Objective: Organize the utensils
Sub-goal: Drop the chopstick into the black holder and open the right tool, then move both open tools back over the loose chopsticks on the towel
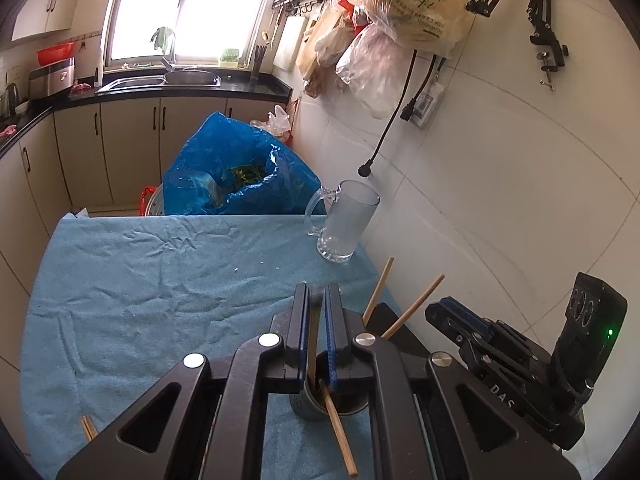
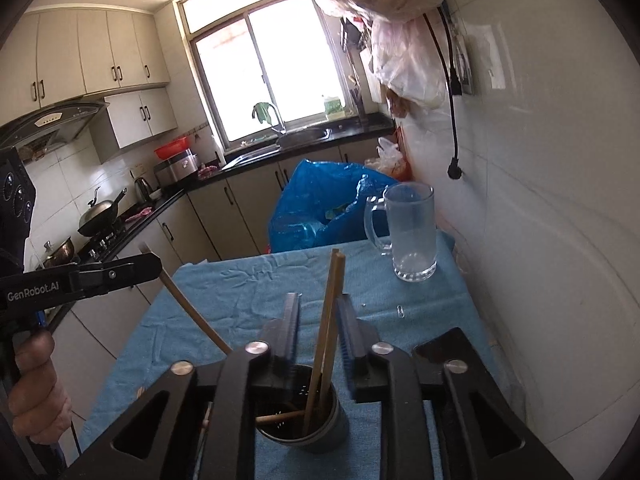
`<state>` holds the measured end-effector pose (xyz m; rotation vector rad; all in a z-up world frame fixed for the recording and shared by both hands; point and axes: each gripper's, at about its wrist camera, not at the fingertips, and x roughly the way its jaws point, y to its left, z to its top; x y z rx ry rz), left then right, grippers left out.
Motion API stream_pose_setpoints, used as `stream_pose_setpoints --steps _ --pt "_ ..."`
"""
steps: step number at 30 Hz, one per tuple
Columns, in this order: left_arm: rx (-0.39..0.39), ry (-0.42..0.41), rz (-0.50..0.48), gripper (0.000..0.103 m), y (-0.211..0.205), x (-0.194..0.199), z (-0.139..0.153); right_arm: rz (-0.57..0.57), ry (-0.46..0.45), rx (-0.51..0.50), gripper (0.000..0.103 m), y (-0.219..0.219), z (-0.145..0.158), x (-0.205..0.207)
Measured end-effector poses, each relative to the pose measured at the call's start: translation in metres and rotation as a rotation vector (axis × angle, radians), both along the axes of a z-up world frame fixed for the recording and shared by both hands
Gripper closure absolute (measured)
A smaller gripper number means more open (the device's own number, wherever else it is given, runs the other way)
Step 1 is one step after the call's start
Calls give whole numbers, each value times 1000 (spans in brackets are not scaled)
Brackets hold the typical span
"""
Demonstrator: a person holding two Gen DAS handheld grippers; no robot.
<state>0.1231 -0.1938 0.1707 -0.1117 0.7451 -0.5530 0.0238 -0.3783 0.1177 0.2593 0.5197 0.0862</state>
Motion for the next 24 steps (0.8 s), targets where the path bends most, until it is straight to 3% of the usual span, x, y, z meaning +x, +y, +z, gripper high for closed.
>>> stream_pose_setpoints --steps 4,7,9,11,12,16,24 --pt "-12 -20 11 76 3 -8 9 0 -26 -9 59 1 8 -11" --pt "-10 -38 13 76 6 -17 15 -7 -37 -21 57 2 13 -18" --pt "-14 -52 16 69 10 -25 20 -15 -44 -25 52 2 16 -26" --pt "-18 -69 31 44 16 -34 25 -22 -57 -27 40 1 19 -34" --pt "-21 -82 41 40 21 -39 27 -30 -64 -31 30 0 20 -38" --pt "-21 -107 80 34 43 -58 29 -69 -91 -64 8 -2 19 -60" --pt "13 -105 192 25 111 -101 3 -99 -2 -110 3 -11 -15 -96"
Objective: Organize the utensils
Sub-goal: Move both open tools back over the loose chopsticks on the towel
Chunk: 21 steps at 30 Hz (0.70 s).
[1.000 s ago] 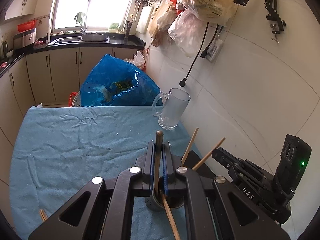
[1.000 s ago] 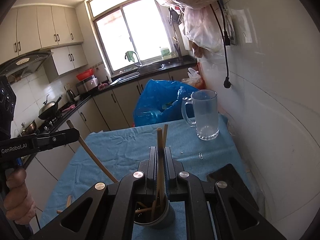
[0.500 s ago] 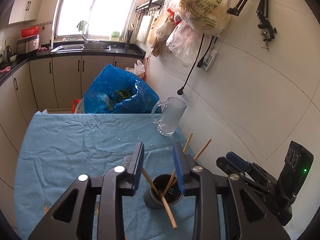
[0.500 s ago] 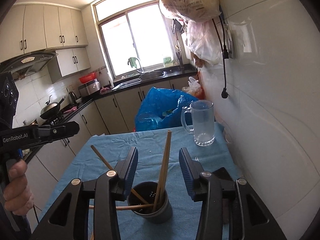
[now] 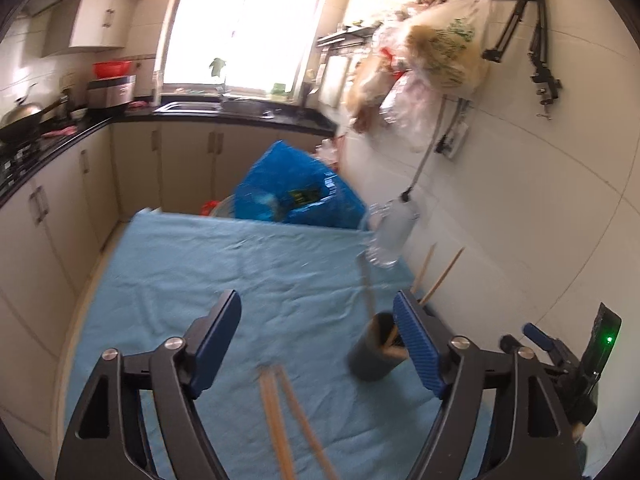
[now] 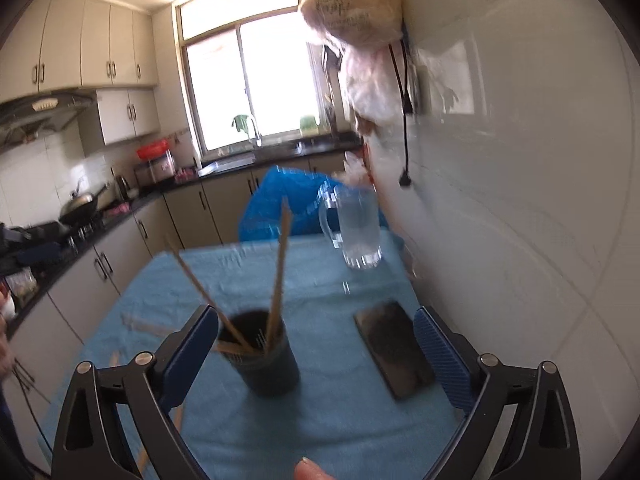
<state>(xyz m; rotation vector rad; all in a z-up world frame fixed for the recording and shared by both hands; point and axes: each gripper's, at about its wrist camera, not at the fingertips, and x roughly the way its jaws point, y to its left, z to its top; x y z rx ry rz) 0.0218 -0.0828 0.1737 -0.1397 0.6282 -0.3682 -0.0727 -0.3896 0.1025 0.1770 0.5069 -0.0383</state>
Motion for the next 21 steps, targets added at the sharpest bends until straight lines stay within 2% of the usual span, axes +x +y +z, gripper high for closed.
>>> stream_pose_setpoints --steps 3,6,9,13,21 --pt "-2 54 68 24 35 -14 -25 26 104 19 3 -2 -26 -5" --pt "-15 147 139 24 71 -21 -58 64 179 26 3 3 -48 -9" --pt "-5 237 217 24 101 -24 -95 121 216 37 8 20 -60 -12" --pt "-15 369 261 24 128 -22 -138 233 246 17 10 62 -66 -8" --pt "-23 427 289 24 149 -21 -161 407 298 -68 10 153 -79 -1"
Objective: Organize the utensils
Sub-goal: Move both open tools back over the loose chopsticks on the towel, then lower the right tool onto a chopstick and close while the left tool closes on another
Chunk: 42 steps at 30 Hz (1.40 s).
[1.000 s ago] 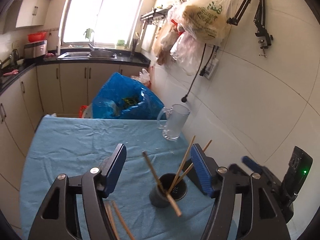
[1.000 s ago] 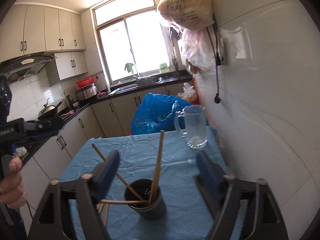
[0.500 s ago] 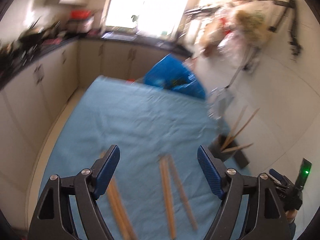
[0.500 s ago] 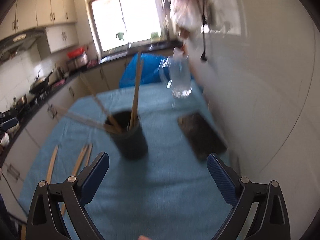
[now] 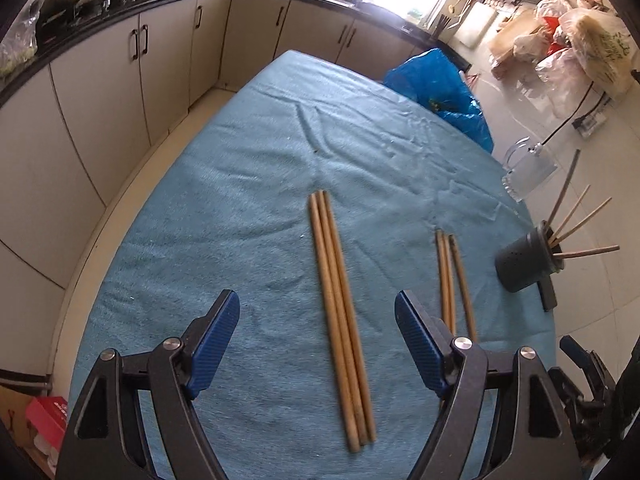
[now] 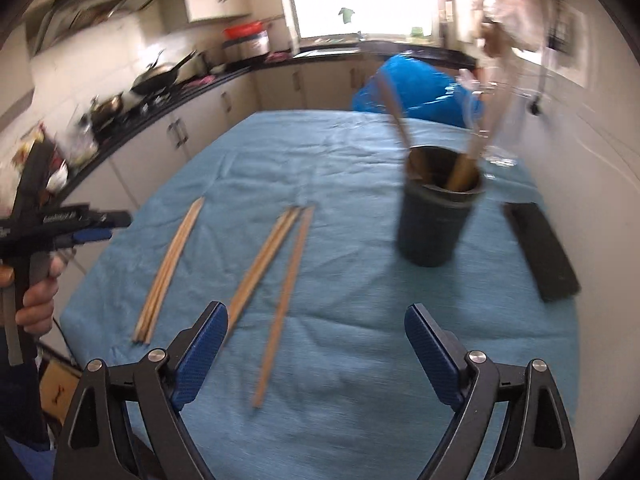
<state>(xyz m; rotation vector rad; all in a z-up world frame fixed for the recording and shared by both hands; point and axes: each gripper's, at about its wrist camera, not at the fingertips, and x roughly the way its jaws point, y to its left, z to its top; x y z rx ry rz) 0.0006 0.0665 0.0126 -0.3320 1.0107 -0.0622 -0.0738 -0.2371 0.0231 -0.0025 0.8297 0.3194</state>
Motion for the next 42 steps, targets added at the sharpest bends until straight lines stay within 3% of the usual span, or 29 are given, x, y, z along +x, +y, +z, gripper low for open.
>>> stream_pose_setpoints --steps 8,12,19,23,27,29,30,31,32,33,42 --pt "-6 102 5 24 0 30 -16 27 109 -2 10 48 -1 50" --pt "46 156 23 24 0 59 -20 -22 181 -23 22 61 -4 81" --pt "81 196 4 44 -9 97 -27 -90 216 -34 23 70 -10 110" --pt "133 215 6 62 -15 106 -33 -101 230 -33 28 72 -11 119" --pt "121 224 4 62 -15 112 -39 -93 239 -32 31 76 -10 125" --pt "123 226 -2 63 -16 115 -41 -87 248 -19 38 77 -11 128" --pt "135 226 1 65 -17 116 -41 -83 257 -12 49 78 -11 131" --pt "145 231 6 73 -17 117 -43 -78 272 -7 59 80 -13 134" --pt "155 238 9 81 -18 118 -44 -77 284 -3 62 81 -14 136" --pt "156 242 7 82 -18 118 -45 -80 295 3 67 81 -16 139" --pt "174 239 -9 82 -16 126 -47 -105 334 6 79 83 -31 159"
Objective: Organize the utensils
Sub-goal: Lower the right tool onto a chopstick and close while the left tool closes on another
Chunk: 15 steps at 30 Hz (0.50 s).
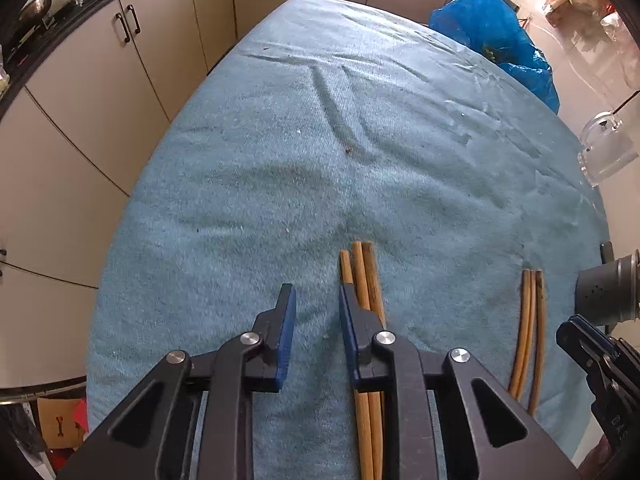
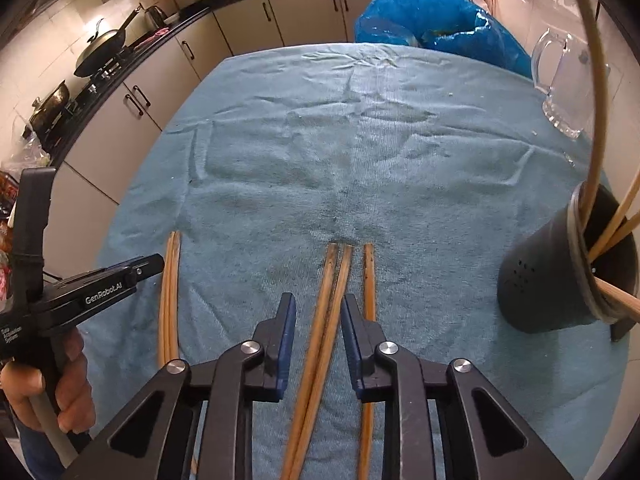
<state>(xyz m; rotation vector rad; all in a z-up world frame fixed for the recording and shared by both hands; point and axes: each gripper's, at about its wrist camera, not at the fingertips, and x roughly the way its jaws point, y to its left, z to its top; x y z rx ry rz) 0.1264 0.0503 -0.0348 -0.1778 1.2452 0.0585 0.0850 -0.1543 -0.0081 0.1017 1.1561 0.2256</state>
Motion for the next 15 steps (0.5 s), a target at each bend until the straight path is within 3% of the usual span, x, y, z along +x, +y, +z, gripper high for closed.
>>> stream_pose_setpoints --steps 4,7,15 --pt "2 11 -16 82 -1 4 0 -18 23 -7 84 -1 -9 8" --pt "-62 -9 -21 82 7 2 8 -28 40 -11 85 -2 -15 13" --pt "-56 -3 -25 82 12 3 9 -50 79 -20 89 -4 -31 25"
